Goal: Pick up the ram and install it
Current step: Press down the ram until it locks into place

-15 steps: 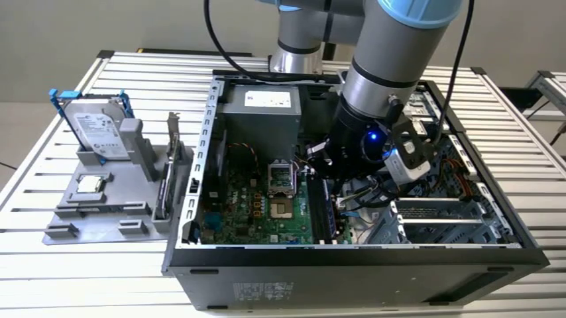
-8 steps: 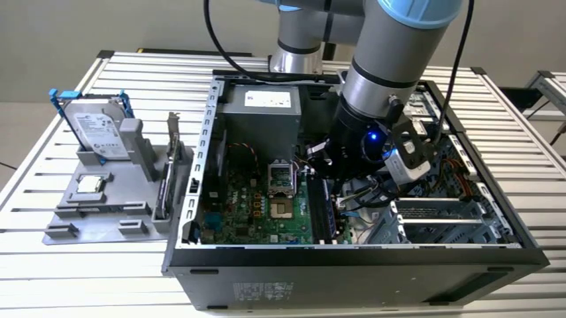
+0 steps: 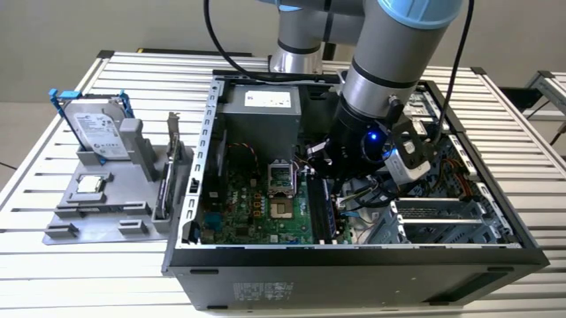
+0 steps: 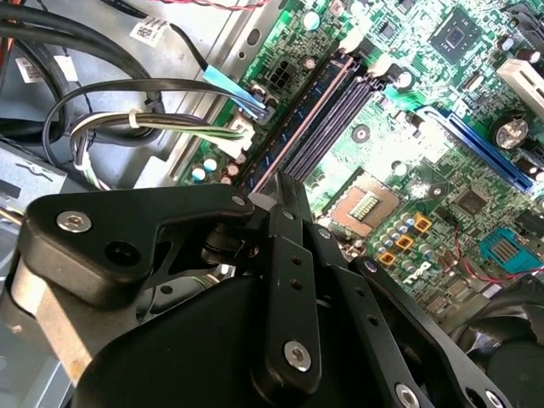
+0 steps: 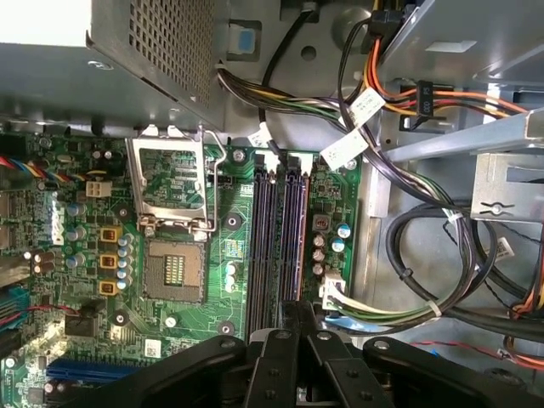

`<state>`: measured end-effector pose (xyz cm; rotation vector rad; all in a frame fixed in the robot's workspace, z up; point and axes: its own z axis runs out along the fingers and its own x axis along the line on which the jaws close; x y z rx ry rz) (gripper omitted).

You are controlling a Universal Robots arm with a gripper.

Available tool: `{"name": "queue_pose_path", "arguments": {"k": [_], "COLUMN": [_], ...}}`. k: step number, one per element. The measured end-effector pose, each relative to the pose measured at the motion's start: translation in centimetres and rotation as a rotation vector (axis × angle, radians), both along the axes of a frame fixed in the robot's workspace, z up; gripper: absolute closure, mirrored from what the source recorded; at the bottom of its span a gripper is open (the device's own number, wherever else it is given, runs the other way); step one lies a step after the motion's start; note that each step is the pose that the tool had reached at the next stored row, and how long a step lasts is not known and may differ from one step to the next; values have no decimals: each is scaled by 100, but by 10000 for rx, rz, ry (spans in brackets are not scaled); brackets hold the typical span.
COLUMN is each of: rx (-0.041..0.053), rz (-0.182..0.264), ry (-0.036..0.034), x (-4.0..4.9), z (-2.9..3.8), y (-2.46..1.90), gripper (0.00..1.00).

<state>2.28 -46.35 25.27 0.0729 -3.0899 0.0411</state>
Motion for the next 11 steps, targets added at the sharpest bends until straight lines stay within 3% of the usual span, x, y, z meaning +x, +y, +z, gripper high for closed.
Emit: {"name": "queue_pose_path", "arguments": {"k": [11], "rx": [64], "rz": [32], "ry": [6], "x": [0], "z": [0], "y": [0], "gripper": [100]}}
